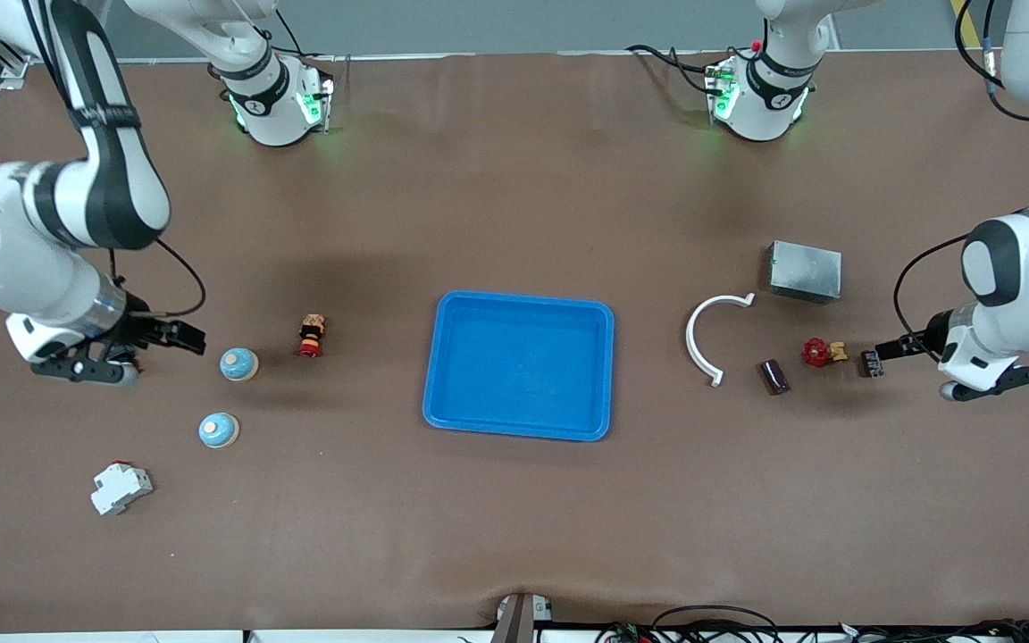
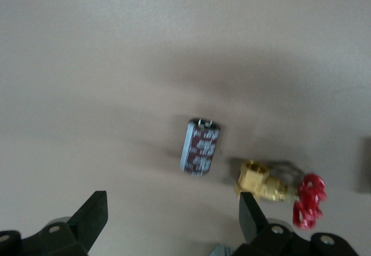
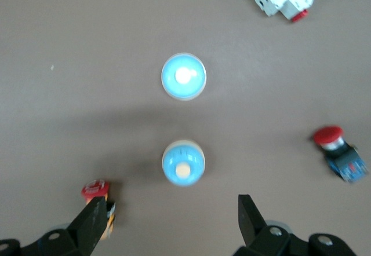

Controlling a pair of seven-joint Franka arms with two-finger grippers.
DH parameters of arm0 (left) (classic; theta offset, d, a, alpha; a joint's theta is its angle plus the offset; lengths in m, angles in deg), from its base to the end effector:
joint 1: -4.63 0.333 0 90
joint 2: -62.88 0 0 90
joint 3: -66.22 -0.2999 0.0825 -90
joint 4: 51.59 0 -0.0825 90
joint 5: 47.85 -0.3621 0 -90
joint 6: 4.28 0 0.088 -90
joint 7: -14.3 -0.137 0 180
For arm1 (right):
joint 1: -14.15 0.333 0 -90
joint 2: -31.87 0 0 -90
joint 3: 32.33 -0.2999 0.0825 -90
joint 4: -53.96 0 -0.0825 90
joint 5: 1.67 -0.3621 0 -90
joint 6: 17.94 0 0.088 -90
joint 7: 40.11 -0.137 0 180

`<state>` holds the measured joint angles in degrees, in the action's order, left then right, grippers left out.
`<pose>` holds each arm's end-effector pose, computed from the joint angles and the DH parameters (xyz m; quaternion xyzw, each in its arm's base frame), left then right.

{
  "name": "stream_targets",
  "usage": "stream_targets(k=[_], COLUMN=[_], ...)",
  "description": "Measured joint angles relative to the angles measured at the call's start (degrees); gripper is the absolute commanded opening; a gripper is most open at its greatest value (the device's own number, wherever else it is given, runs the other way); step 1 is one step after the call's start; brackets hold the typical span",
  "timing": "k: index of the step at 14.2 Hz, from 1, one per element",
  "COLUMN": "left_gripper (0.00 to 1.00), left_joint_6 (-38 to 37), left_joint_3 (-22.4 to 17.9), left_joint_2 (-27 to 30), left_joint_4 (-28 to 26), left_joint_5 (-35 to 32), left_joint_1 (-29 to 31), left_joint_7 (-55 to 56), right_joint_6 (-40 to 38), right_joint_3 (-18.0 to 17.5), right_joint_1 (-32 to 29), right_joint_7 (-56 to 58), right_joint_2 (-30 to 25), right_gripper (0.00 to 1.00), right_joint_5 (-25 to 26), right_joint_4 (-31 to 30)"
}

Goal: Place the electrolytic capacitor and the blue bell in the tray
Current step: 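Grip a blue bell with the right gripper while the left gripper grips a capacitor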

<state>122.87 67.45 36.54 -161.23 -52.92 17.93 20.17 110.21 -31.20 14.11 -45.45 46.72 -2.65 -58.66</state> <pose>0.5701 0.1271 0.2134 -0.9885 -0.1271 0.0782 0.0241 0.5837 -0.0107 0.3110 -0.9981 0.0617 -0.0058 0.0044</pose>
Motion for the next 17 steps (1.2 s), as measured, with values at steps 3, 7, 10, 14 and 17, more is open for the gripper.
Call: stream_targets(k=[3,7,10,14,17], left_gripper=[1.00,1.00,1.00,1.00,0.71], left_joint_6=[4.1,6.9,7.5,7.7,7.7], left_joint_3=[0.1,0.1,0.1,0.1,0.1], left_joint_2=[-2.6,-4.5,-5.3,-6.1,-6.6], left_joint_4=[0.0,0.0,-0.1,-0.1,-0.1], left_joint_5=[0.0,0.0,0.0,0.0,0.0], left_joint_1=[0.0,0.0,0.0,0.0,0.0], left_joint_7=[0.0,0.0,0.0,0.0,0.0], right_joint_6=[2.8,8.9,11.0,11.1,11.2], right_joint_3=[0.0,0.0,0.2,0.4,0.4], right_joint_1=[0.0,0.0,-0.2,-1.9,-2.5], right_joint_7=[0.0,0.7,1.7,3.8,4.2], right_joint_2=[7.0,14.4,19.2,23.8,25.7], right_gripper=[1.00,1.00,1.00,1.00,1.00], right_joint_5=[0.0,0.0,0.0,0.0,-0.2], right_joint_4=[4.5,9.6,12.9,16.5,17.1])
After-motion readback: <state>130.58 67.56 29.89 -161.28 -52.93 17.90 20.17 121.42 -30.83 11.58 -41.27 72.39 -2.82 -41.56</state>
